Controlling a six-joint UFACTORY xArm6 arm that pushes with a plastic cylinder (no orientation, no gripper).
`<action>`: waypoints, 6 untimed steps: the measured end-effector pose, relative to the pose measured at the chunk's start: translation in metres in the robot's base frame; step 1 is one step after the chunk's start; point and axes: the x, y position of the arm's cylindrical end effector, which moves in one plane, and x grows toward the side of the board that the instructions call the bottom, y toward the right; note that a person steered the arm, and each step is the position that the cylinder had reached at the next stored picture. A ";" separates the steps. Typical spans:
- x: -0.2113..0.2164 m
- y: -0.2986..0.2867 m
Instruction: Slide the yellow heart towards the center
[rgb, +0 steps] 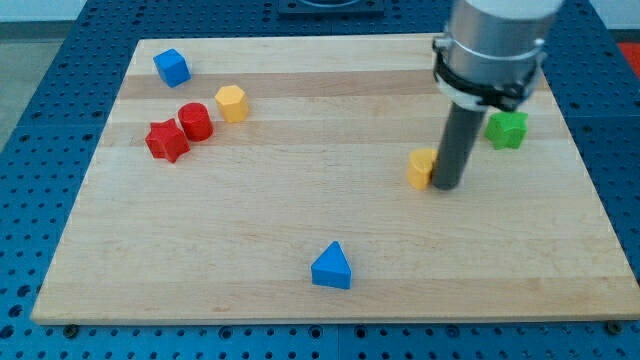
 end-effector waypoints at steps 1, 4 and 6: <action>-0.041 -0.022; -0.115 -0.033; 0.004 0.046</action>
